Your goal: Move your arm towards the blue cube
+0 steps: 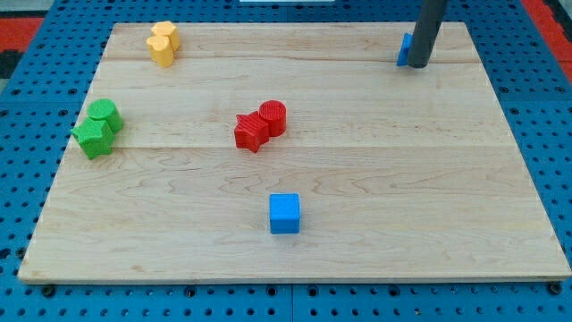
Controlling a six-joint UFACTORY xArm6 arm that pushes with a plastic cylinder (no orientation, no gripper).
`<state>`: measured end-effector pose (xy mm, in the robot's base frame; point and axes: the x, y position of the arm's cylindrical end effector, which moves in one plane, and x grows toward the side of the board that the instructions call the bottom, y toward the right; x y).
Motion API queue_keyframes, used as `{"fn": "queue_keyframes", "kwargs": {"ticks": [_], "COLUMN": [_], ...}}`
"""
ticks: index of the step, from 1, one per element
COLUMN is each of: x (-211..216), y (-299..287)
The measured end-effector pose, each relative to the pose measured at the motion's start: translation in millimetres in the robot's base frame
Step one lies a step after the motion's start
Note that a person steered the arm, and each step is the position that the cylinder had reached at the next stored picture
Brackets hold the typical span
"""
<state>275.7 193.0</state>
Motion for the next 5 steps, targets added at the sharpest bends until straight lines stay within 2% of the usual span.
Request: {"fn": "queue_keyframes", "kwargs": {"ticks": [1,2,3,4,5], "x": [-10,35,117,194,263], "y": [0,24,47,42,7]}}
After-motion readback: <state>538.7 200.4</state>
